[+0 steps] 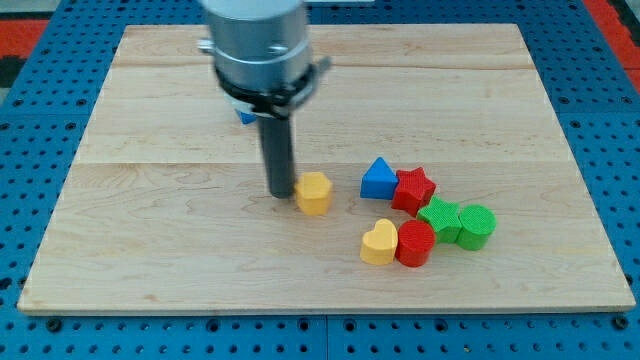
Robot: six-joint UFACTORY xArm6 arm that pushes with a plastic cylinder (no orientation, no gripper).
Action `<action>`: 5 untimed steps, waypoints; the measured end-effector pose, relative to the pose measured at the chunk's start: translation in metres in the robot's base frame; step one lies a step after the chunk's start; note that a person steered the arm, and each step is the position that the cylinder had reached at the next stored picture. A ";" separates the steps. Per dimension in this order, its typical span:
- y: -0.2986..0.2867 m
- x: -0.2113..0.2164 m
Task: Push the blue cube into red star
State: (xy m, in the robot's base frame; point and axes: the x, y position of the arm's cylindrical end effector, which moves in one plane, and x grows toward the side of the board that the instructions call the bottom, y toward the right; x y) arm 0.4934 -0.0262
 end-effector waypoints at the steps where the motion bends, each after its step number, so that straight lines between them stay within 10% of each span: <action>1: 0.025 0.009; 5: -0.122 -0.139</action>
State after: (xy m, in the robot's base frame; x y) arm 0.3549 -0.1479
